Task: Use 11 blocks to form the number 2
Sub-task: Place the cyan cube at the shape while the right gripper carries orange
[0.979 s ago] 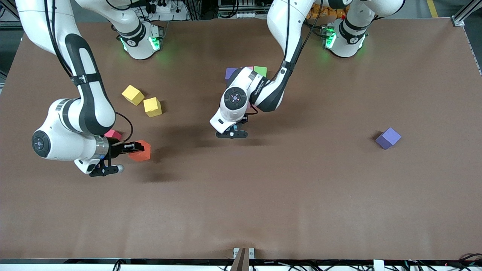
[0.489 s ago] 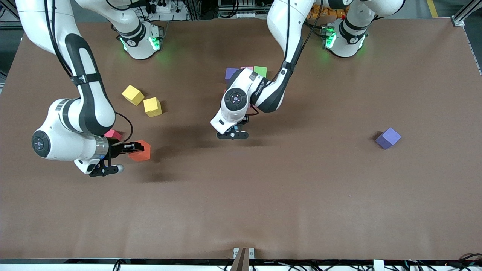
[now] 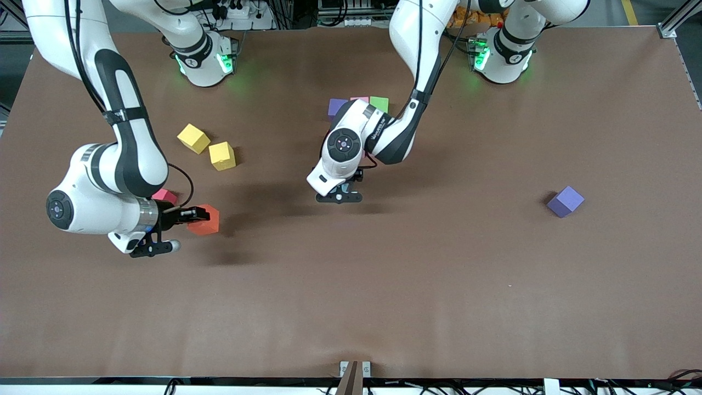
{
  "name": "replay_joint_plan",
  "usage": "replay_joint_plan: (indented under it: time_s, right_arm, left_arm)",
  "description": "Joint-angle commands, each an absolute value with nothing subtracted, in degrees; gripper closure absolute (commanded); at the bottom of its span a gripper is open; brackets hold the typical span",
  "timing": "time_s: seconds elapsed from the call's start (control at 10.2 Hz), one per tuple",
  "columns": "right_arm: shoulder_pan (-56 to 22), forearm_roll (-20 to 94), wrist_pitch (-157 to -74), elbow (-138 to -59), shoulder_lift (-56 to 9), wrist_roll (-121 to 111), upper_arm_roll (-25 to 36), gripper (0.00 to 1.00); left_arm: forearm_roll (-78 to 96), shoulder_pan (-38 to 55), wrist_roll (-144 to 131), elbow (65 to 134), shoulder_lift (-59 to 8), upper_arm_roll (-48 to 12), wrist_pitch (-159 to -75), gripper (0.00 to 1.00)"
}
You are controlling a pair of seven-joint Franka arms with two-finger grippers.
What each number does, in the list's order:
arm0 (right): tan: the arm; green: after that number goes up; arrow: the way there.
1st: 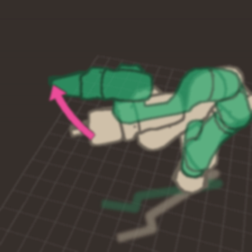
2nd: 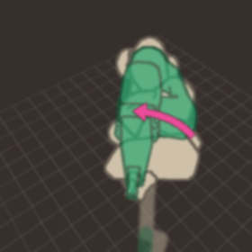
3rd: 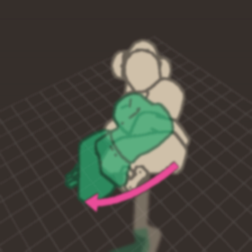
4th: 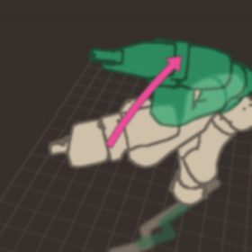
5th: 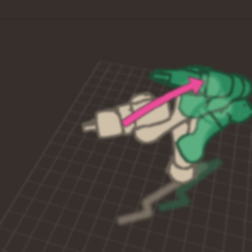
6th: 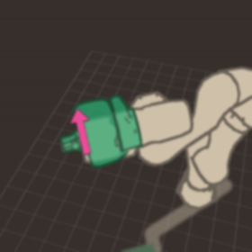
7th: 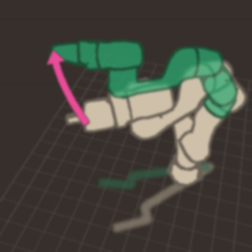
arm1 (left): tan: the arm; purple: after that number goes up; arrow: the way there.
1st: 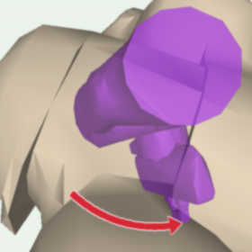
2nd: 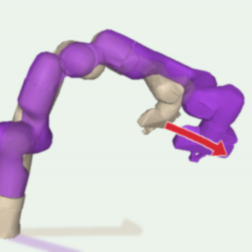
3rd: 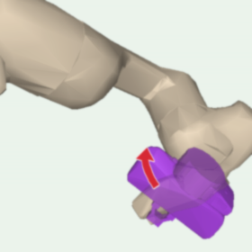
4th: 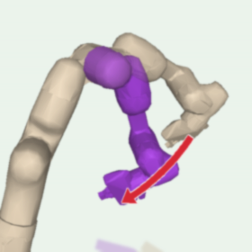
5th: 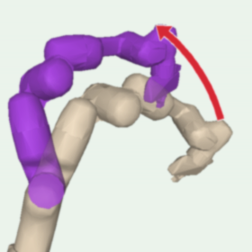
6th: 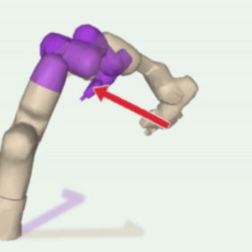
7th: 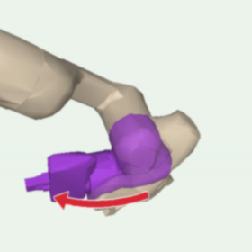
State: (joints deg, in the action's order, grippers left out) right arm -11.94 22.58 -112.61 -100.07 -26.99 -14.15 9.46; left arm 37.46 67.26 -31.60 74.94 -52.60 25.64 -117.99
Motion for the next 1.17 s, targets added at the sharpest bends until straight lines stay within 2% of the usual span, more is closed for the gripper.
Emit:
replay_joint_plan:
  time_s: [0.0,0.2,0.39,0.69,0.78,1.08]
  right_arm:
    - [-10.72,21.36,-112.06,-100.02,-26.54,-13.36,8.35,0.91]
    - [-10.72,21.36,-112.06,-100.02,-26.54,-13.36,8.35,0.91]
    - [-11.07,21.18,-111.89,-99.67,-26.46,-13.36,8.26,0.90]
    - [-14.40,21.27,-111.62,-97.65,-26.46,-13.45,8.09,0.89]
    - [-16.94,21.27,-111.62,-97.21,-26.19,-13.36,8.09,0.91]
    - [-28.44,21.27,-112.06,-94.23,-26.37,-13.54,8.09,0.98]
  left_arm:
    - [39.20,67.85,-32.25,74.00,-52.56,26.89,-117.95,0.00]
    - [38.85,67.85,-32.34,74.18,-50.99,27.33,-117.86,0.00]
    - [38.58,67.94,-32.43,74.53,-48.36,30.65,-116.38,0.00]
    - [38.15,67.07,-31.91,74.62,-42.91,40.31,-105.77,0.00]
    - [37.71,64.45,-31.90,74.71,-40.63,41.56,-102.77,0.00]
    - [25.09,54.79,-28.68,75.59,-33.86,38.60,-98.71,0.00]
